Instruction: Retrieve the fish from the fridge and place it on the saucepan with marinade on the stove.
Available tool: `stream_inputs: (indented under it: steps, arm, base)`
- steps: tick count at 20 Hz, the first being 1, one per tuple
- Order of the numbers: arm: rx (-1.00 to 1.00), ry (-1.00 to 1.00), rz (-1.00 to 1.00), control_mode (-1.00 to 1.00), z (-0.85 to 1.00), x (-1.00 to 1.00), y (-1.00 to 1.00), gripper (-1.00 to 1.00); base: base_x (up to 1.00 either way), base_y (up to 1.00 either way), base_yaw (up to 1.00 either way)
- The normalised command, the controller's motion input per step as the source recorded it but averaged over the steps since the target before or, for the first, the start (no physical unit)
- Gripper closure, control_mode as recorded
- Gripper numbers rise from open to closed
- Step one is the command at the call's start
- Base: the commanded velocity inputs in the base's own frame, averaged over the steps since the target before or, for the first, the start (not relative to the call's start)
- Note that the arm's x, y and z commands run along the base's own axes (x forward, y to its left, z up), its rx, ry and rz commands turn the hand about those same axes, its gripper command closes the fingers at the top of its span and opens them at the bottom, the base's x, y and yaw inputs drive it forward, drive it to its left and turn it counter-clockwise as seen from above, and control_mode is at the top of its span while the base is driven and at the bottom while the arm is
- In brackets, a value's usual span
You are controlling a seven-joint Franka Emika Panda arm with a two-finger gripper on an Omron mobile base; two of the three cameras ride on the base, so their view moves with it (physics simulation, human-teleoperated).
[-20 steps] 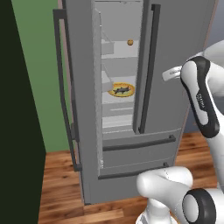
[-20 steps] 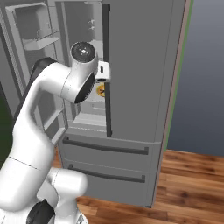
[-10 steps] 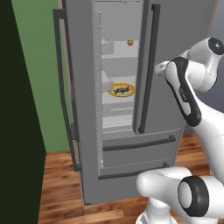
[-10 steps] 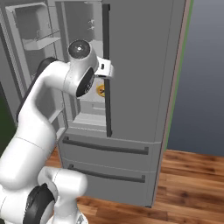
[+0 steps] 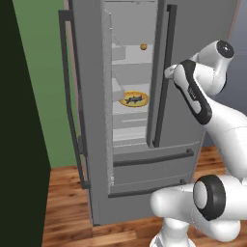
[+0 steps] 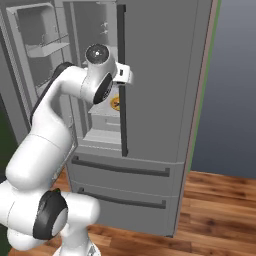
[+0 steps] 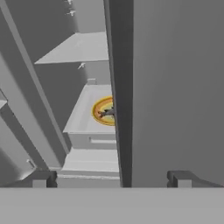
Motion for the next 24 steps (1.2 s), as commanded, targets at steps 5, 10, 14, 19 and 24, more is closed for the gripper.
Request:
stream_inputs:
  steps: [5,10,14,19,24]
  arm:
    - [0.00,0.00,0.00,-1.00,-0.08,0.39,-0.26,-1.00]
    - [0.00,0.00,0.00,-1.00,-0.07,0.47,-0.14,-1.00]
    - [0.00,0.00,0.00,-1.00,-0.09,0.45,0.00,-1.00]
    - [0.00,0.00,0.00,-1.00,-0.11,0.38,0.00,-1.00]
    - [0.00,0.00,0.00,-1.00,-0.13,0.10,0.02,-1.00]
  base:
    - [0.00,0.00,0.00]
    - [0.00,0.00,0.00]
    - [0.00,0.00,0.00]
    - [0.00,0.00,0.00]
    - [0.00,0.00,0.00]
